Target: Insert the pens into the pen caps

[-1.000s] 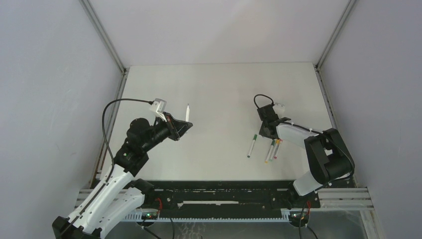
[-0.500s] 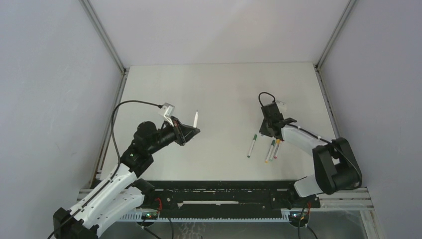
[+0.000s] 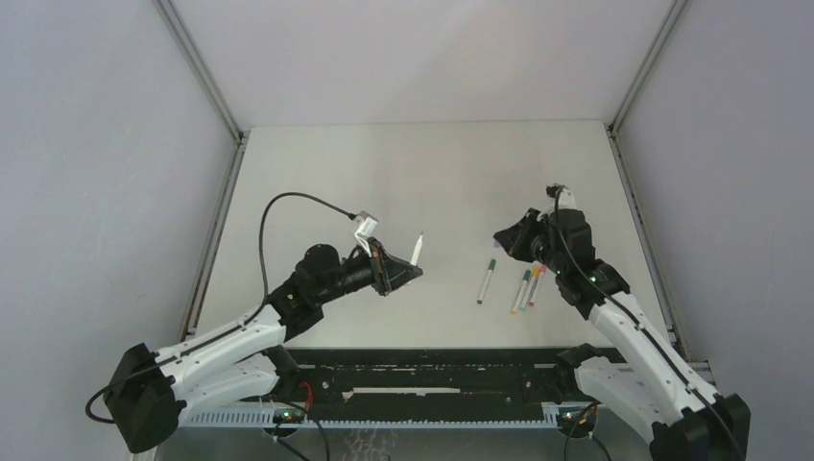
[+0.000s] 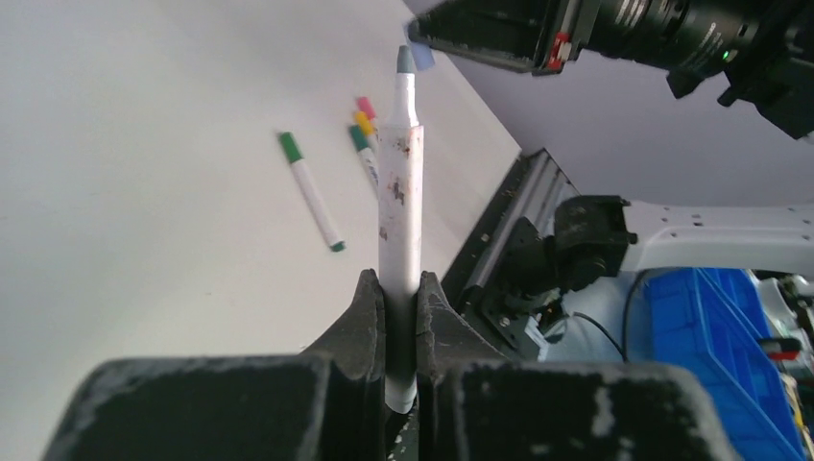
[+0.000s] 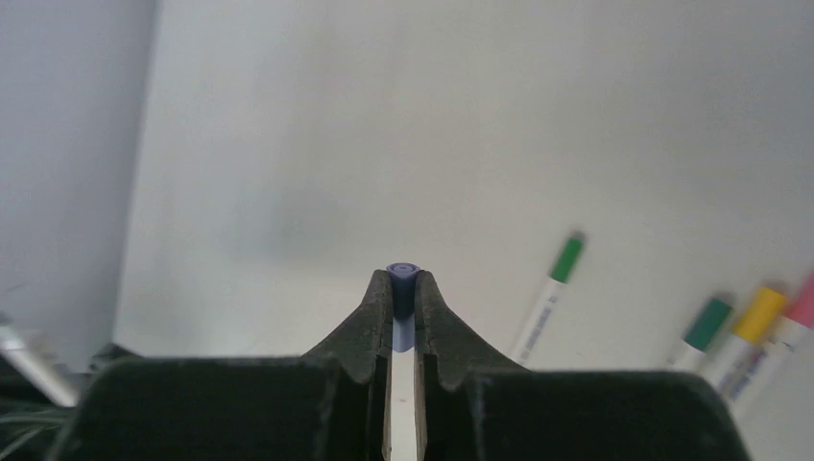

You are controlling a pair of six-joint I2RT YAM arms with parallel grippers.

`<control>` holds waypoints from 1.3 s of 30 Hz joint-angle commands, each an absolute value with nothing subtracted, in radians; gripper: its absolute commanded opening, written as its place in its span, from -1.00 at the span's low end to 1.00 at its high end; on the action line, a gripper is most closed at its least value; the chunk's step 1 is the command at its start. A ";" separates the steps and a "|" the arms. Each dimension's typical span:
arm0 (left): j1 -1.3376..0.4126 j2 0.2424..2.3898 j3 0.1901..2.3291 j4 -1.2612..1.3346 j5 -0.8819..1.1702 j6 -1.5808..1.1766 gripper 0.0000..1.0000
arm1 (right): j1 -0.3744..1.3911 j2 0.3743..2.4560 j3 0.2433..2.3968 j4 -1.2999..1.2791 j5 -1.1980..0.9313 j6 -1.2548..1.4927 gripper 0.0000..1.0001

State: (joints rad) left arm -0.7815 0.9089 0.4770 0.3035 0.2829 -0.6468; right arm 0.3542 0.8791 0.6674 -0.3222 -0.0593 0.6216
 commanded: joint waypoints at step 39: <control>-0.976 1.042 0.695 0.323 0.299 -0.571 -1.00 | 0.655 0.758 0.669 0.140 -0.150 0.757 -1.00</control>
